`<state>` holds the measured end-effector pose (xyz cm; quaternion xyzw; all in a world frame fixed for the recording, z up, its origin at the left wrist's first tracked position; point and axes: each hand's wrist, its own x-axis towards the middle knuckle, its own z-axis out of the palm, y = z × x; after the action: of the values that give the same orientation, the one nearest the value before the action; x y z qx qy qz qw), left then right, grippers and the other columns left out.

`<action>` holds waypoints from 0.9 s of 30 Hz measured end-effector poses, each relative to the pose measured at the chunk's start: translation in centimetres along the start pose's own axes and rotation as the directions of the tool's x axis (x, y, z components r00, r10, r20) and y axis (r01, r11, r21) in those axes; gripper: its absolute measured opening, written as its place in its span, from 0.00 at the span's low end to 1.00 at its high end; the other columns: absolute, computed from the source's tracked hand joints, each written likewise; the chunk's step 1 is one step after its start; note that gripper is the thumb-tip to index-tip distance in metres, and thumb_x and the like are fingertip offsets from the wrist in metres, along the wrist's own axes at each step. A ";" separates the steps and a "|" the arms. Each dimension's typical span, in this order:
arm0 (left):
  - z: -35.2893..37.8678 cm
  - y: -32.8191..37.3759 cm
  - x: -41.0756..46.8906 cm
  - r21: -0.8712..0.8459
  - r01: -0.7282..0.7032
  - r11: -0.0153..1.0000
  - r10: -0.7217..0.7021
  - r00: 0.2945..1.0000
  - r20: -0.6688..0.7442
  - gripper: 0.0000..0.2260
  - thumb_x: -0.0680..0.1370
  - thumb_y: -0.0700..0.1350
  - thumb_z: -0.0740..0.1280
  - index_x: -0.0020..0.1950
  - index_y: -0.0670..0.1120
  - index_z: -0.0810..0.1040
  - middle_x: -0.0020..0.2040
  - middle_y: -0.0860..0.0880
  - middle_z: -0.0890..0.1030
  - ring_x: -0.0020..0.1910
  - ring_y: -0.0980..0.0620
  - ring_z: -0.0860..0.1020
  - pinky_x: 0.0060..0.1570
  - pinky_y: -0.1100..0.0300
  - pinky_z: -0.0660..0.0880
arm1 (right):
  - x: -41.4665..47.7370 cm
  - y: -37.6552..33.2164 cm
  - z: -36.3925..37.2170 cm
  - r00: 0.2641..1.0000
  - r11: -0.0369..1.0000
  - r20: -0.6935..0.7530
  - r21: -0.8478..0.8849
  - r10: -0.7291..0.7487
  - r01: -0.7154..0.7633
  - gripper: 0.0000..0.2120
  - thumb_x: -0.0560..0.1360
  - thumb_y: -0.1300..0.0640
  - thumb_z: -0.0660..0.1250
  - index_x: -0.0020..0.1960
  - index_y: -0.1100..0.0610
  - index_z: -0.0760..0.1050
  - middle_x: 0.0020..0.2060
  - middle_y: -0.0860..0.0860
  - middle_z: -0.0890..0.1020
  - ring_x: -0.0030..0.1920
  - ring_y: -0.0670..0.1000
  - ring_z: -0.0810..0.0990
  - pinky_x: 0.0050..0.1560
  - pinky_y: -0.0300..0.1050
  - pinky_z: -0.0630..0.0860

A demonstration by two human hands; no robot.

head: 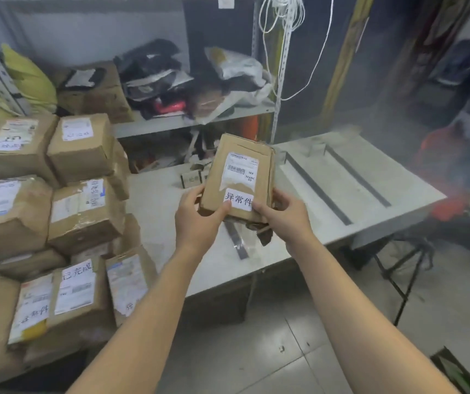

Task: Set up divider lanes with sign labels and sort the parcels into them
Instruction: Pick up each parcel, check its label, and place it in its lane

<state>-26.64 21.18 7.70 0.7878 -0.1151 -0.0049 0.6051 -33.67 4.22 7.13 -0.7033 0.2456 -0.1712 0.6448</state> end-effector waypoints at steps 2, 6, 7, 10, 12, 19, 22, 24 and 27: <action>4.2 1.5 -1.5 -0.017 0.015 1.000 -0.015 1.000 0.001 0.25 0.71 0.51 0.78 0.66 0.50 0.75 0.59 0.55 0.78 0.57 0.59 0.76 0.55 0.60 0.78 | 0.5 0.6 -4.9 1.000 1.000 -0.012 -0.027 0.002 -0.002 0.31 0.68 0.50 0.79 0.68 0.51 0.75 0.56 0.44 0.83 0.49 0.57 0.85 0.39 0.49 0.82; 12.7 3.9 -4.1 -0.042 0.059 0.997 -0.058 0.998 0.037 0.23 0.73 0.49 0.76 0.66 0.50 0.76 0.59 0.53 0.79 0.57 0.54 0.78 0.56 0.54 0.80 | 1.5 1.5 -14.3 0.999 0.993 -0.042 -0.118 -0.017 0.012 0.34 0.69 0.48 0.78 0.71 0.51 0.71 0.63 0.47 0.78 0.56 0.51 0.82 0.55 0.50 0.81; 14.7 4.5 -4.6 -0.044 0.062 0.997 -0.060 0.997 0.041 0.22 0.74 0.50 0.75 0.66 0.50 0.76 0.59 0.53 0.80 0.57 0.54 0.78 0.56 0.52 0.80 | 1.8 1.5 -16.5 0.999 0.990 -0.048 -0.136 -0.026 0.019 0.34 0.69 0.49 0.78 0.72 0.53 0.71 0.64 0.47 0.77 0.58 0.49 0.80 0.56 0.47 0.79; 20.2 6.5 -5.6 -0.036 0.070 0.997 -0.068 0.996 0.060 0.20 0.76 0.50 0.73 0.66 0.51 0.75 0.60 0.54 0.79 0.58 0.55 0.77 0.58 0.50 0.79 | 3.1 1.6 -22.0 0.998 0.986 -0.056 -0.164 -0.037 0.027 0.36 0.69 0.48 0.78 0.73 0.55 0.70 0.66 0.47 0.77 0.61 0.48 0.77 0.60 0.49 0.78; 23.5 7.8 -5.8 -0.023 0.061 0.998 -0.059 0.996 0.070 0.20 0.77 0.50 0.72 0.67 0.49 0.74 0.61 0.53 0.78 0.59 0.54 0.76 0.58 0.53 0.78 | 4.3 1.7 -25.3 0.997 0.985 -0.062 -0.171 -0.040 0.029 0.36 0.70 0.47 0.77 0.74 0.53 0.69 0.67 0.46 0.76 0.64 0.50 0.77 0.60 0.49 0.78; 34.7 9.0 -2.1 -0.051 0.096 0.994 -0.090 0.989 0.117 0.21 0.75 0.51 0.74 0.65 0.48 0.76 0.58 0.52 0.80 0.57 0.53 0.78 0.53 0.57 0.81 | 12.2 2.7 -34.7 0.997 0.978 -0.071 -0.207 0.015 -0.029 0.34 0.69 0.45 0.77 0.72 0.51 0.72 0.65 0.45 0.78 0.61 0.49 0.78 0.61 0.51 0.77; 39.7 8.5 0.9 -0.062 0.112 0.992 -0.104 0.986 0.130 0.20 0.75 0.52 0.74 0.64 0.50 0.76 0.58 0.55 0.79 0.55 0.56 0.77 0.49 0.63 0.78 | 17.0 3.1 -38.1 0.998 0.968 -0.048 -0.246 0.039 -0.050 0.32 0.70 0.46 0.76 0.72 0.51 0.73 0.61 0.48 0.81 0.55 0.51 0.82 0.52 0.51 0.83; 43.0 8.1 3.1 -0.077 0.152 0.985 -0.140 0.981 0.136 0.20 0.75 0.52 0.74 0.65 0.50 0.76 0.58 0.55 0.79 0.55 0.58 0.77 0.48 0.67 0.75 | 20.3 3.2 -39.9 0.996 0.966 -0.021 -0.241 0.086 -0.089 0.29 0.71 0.47 0.76 0.69 0.51 0.74 0.57 0.51 0.82 0.46 0.56 0.86 0.34 0.51 0.83; 47.3 7.7 5.4 -0.096 0.239 0.966 -0.223 0.964 0.147 0.19 0.75 0.51 0.74 0.64 0.50 0.76 0.57 0.55 0.79 0.52 0.61 0.77 0.43 0.71 0.72 | 25.5 3.8 -42.1 0.987 0.950 0.024 -0.273 0.161 -0.148 0.31 0.71 0.48 0.75 0.71 0.51 0.72 0.55 0.53 0.83 0.39 0.59 0.87 0.27 0.47 0.77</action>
<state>-29.64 -26.76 3.06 0.7581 -0.0626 -0.1353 0.6349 -36.74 -45.06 6.06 -0.7672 0.3061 -0.0686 0.5595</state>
